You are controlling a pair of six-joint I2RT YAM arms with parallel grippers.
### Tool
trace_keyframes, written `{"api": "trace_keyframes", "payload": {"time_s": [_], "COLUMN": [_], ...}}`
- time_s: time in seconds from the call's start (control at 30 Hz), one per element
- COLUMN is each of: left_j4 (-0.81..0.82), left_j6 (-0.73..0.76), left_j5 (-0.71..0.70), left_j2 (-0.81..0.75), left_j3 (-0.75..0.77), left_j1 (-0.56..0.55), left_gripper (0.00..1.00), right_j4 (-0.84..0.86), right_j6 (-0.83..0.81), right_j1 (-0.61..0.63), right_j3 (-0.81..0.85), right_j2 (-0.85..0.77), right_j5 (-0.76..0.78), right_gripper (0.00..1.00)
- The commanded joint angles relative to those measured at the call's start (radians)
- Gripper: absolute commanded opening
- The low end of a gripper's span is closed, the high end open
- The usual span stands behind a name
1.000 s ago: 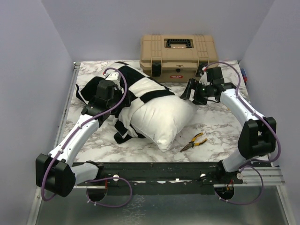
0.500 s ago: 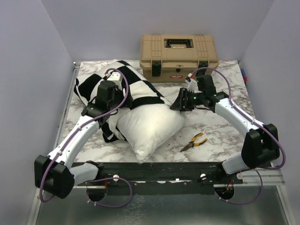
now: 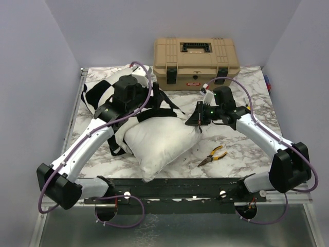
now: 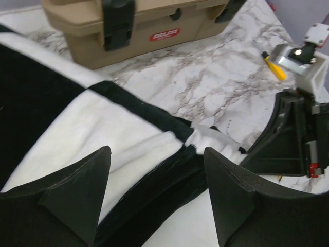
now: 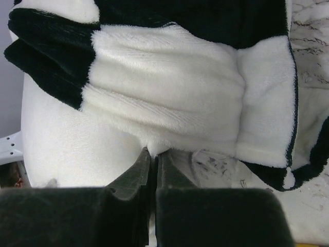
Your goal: Remove the pillowcase from the pillow
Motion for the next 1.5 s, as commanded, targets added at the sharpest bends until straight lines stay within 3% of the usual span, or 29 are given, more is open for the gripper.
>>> {"api": "trace_keyframes", "payload": {"time_s": [0.0,0.37,0.7,0.87,1.07,1.23,1.47], "left_j4": [-0.089,-0.345,-0.403,-0.426,-0.421,-0.384,-0.282], "left_j6": [0.059,0.246,0.303,0.309,0.273,0.207,0.124], "left_j5": [0.046,-0.025,-0.090,-0.244,-0.417,-0.573,-0.638], "left_j2": [0.125,0.443,0.533,0.573,0.592,0.540,0.375], "left_j3": [0.134,0.425,0.433,0.428,0.461,0.433,0.307], "left_j1": [-0.081,-0.265,-0.306,-0.306,-0.294,-0.221,-0.010], "left_gripper": [0.74,0.74,0.70,0.54,0.01,0.00,0.00], "right_j4": [0.031,0.025,0.022,0.023,0.003,-0.039,-0.100], "right_j6": [-0.016,-0.023,-0.026,-0.026,-0.034,-0.049,-0.050], "right_j1": [0.022,0.042,0.044,0.045,0.045,0.044,0.045], "right_j3": [-0.009,-0.017,-0.021,-0.033,-0.056,-0.095,-0.165], "right_j2": [-0.055,-0.075,-0.090,-0.108,-0.146,-0.191,-0.301], "right_j5": [-0.011,0.023,0.036,0.039,0.062,0.102,0.203], "right_gripper": [0.00,0.00,0.00,0.00,0.00,0.00,0.00]}}
